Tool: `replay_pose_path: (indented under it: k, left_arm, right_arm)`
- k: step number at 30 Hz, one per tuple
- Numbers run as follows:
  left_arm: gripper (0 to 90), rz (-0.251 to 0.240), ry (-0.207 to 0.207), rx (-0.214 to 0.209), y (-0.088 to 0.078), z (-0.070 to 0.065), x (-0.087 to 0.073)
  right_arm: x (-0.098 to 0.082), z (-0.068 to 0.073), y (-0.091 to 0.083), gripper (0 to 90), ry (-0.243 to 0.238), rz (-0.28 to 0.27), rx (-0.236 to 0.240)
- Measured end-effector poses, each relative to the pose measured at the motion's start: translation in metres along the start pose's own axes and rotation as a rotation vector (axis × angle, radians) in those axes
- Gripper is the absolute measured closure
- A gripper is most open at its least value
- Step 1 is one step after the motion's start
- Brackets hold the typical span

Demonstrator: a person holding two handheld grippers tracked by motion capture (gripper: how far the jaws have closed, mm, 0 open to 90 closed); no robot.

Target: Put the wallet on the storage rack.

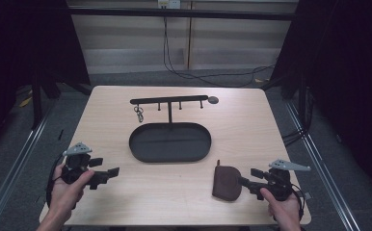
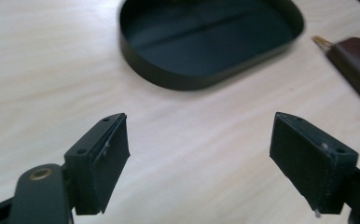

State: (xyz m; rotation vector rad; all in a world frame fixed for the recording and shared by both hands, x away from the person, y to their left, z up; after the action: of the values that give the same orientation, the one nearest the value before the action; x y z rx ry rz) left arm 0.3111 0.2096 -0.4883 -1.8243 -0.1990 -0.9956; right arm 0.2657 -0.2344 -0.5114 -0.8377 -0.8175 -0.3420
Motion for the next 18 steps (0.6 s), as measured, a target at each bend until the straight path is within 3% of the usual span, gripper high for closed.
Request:
replay_pose_path:
  k: [3, 7, 11, 14, 18]
  left_arm:
    - [19.6, -0.005, 0.011, -0.025, 0.002, -0.008, -0.015]
    - [19.6, -0.002, 0.006, -0.029, 0.002, -0.014, -0.036]
    - [18.0, -0.002, -0.014, -0.035, 0.002, -0.017, -0.046]
    - [17.8, -0.006, 0.005, -0.015, 0.004, -0.018, -0.048]
    - [17.8, 0.004, 0.019, -0.012, 0.007, -0.022, -0.052]
  right_arm:
    - [0.000, 0.002, -0.003, 25.4, -0.005, 0.024, 0.020]
    - [-0.003, 0.001, -0.005, 24.6, -0.013, 0.033, 0.008]
    - [-0.004, 0.003, -0.006, 22.4, -0.033, 0.051, -0.002]
    - [-0.004, 0.004, -0.006, 21.7, -0.032, 0.070, -0.007]
    - [-0.001, 0.008, 0.002, 20.2, -0.051, 0.151, -0.012]
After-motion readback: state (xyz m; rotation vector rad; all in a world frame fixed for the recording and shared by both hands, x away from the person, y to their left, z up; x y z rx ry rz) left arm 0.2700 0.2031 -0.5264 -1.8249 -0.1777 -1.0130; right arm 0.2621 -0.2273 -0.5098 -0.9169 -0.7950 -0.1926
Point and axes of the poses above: each handheld gripper's, and its own axes: y roughly forward along the jaws, x roughly out of its top, z roughly to its left, the point moved 9 cm from there along y, roughly forward along the jaws, and after that the axes turned 8 degrees about x, right-handed, at the moved point
